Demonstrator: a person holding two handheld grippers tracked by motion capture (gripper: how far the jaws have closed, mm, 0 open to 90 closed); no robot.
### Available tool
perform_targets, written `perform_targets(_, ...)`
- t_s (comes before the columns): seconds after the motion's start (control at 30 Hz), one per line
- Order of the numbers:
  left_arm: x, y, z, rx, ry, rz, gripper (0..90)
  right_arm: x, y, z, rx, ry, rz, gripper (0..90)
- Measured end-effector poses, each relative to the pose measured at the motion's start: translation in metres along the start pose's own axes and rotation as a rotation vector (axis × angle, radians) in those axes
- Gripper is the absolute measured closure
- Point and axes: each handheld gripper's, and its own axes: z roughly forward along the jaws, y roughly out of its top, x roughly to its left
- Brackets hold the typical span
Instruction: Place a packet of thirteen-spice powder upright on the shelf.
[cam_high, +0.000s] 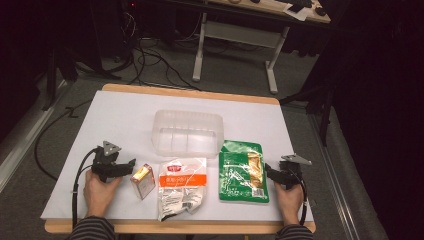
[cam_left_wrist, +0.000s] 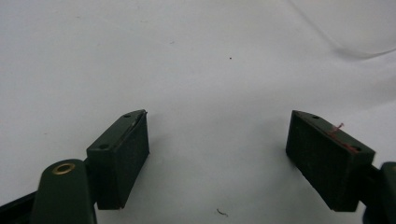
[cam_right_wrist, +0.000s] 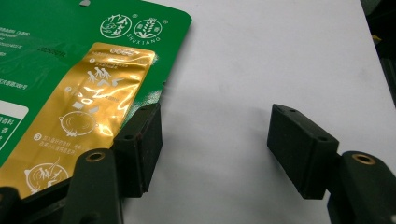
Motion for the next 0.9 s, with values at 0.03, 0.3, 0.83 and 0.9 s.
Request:
perform_targets(0.03,0.0000,0.0000,0.0000,0.000,0.000,0.000,22.0,0.0002,0.0000,-0.0001,0.000,-0.001,0.001,36.1)
perform_targets(0.3,-0.0001,0.0000,0.0002,0.000,0.005,-0.005,21.1,0.0001,-0.0001,0.0000,0.000,0.000,-0.001,36.1)
perform_targets(0.83,0.0042,0.0011,-0.0006,0.005,-0.006,-0.033,23.7,-0.0002,0.0001,0.0001,0.001,0.001,0.000,36.1)
perform_targets(0.9,0.0047,0.0011,-0.0006,0.005,-0.006,-0.034,26.0,0.0000,0.0001,0.0001,0.001,0.000,0.001,36.1)
